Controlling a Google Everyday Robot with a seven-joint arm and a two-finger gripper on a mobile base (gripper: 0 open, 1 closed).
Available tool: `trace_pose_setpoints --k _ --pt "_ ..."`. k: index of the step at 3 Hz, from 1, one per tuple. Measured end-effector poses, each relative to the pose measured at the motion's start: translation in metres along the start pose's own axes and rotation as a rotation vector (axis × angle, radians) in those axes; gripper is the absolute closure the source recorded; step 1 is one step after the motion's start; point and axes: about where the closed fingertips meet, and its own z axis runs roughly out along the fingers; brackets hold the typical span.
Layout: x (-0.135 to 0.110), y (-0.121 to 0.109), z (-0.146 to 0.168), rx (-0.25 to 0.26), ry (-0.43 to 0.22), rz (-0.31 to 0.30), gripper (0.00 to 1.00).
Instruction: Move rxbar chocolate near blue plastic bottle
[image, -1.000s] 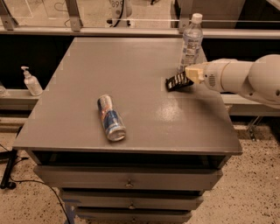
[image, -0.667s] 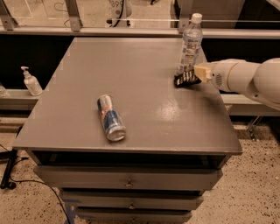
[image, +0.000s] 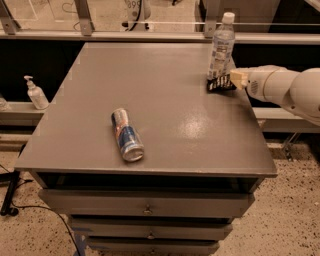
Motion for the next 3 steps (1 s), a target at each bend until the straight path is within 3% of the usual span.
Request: trace_pose_setpoints --k 3 --pt "0.019 -0.011 0.008 0.008 0.082 0.056 0.15"
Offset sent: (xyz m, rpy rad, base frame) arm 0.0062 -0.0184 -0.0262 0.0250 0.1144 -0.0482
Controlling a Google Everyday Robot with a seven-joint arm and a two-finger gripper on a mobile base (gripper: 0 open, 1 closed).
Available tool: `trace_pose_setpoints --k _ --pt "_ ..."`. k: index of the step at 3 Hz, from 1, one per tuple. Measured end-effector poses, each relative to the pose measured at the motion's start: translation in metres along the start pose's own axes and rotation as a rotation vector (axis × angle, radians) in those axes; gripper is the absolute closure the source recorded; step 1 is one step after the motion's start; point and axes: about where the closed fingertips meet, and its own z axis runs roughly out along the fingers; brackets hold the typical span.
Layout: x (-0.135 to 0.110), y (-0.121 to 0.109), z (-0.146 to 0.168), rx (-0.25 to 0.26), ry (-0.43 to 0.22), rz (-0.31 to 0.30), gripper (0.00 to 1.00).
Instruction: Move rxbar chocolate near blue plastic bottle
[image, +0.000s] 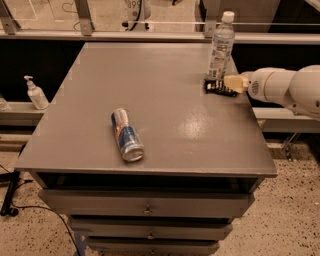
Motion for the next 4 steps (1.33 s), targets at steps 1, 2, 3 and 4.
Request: trace_pose_setpoints --k 1,2,3,4 --pt "-0.001 0.0 -0.003 -0.012 0.002 0.002 0.0" --pt "-0.007 -0.002 -0.009 -0.039 -0.01 -0.007 0.0" --pt "-0.014 -0.012 -0.028 -0.107 -0.058 -0.005 0.0" --pt "-0.032 -0.042 -0.079 -0.179 -0.154 -0.042 0.0"
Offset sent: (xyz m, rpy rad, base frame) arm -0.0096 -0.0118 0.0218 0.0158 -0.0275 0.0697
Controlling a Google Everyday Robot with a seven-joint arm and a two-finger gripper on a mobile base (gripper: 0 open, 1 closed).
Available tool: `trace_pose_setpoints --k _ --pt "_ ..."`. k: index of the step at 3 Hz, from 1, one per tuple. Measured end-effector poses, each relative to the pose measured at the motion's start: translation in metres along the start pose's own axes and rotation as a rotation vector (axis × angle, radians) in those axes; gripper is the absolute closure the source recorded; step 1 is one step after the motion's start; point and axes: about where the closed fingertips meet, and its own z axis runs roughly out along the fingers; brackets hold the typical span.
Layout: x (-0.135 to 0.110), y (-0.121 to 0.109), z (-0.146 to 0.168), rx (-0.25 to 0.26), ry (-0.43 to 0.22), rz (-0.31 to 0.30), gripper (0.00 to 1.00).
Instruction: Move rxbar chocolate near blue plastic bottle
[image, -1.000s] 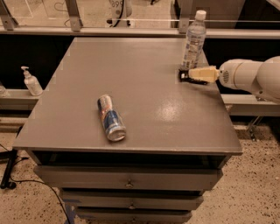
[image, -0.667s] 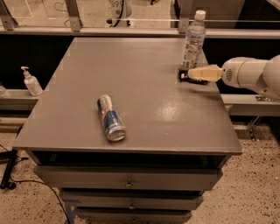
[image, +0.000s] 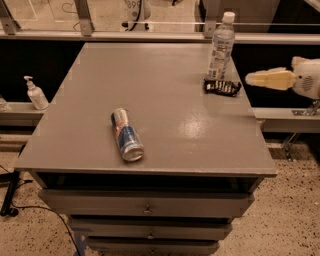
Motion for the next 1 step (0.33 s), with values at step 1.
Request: trace_pose_setpoints --k 1 --pt "-0.0069 0.0076 -0.0131 -0.055 0.006 -0.04 0.0"
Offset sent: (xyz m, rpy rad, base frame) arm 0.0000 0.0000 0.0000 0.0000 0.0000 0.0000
